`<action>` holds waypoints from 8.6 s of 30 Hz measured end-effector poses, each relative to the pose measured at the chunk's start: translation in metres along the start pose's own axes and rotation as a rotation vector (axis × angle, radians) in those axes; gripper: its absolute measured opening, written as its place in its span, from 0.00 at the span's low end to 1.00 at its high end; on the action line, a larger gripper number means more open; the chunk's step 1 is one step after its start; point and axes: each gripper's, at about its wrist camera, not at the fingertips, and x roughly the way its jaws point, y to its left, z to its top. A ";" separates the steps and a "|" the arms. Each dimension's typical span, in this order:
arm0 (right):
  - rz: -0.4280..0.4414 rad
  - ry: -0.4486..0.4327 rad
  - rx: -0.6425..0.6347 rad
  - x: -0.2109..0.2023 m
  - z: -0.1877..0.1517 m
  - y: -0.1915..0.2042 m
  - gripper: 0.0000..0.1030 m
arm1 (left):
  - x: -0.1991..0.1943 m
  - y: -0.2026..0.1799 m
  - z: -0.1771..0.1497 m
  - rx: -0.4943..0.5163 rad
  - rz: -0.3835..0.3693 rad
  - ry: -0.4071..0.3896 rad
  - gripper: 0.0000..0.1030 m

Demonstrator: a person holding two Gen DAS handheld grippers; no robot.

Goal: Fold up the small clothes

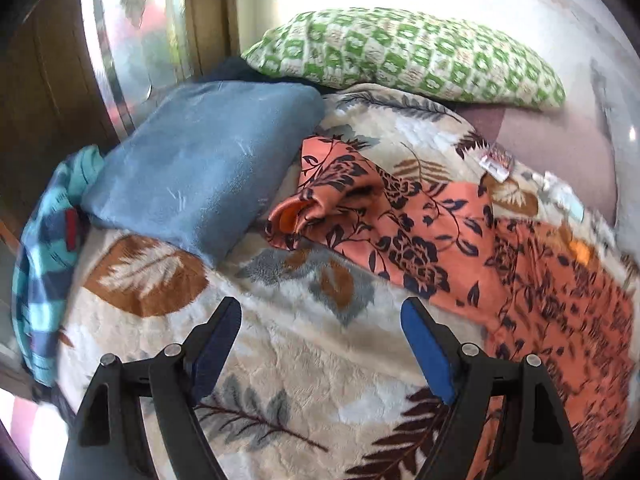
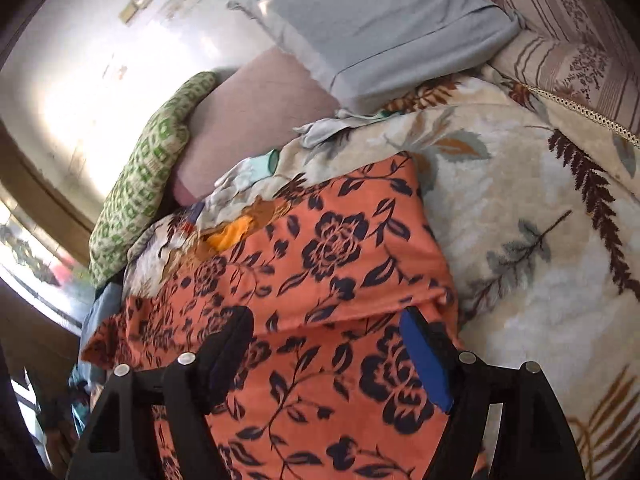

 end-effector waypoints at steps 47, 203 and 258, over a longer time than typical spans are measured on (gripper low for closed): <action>0.239 -0.027 0.175 -0.020 -0.046 -0.036 0.77 | -0.019 -0.495 -0.110 0.766 -0.228 -0.075 0.17; 0.271 0.304 0.252 -0.150 -0.115 -0.092 0.08 | -0.129 -0.065 -0.202 0.113 -0.358 0.249 0.08; -0.069 0.277 -0.205 0.145 0.128 -0.030 0.60 | 0.044 -0.182 -0.020 0.352 -0.104 0.040 0.79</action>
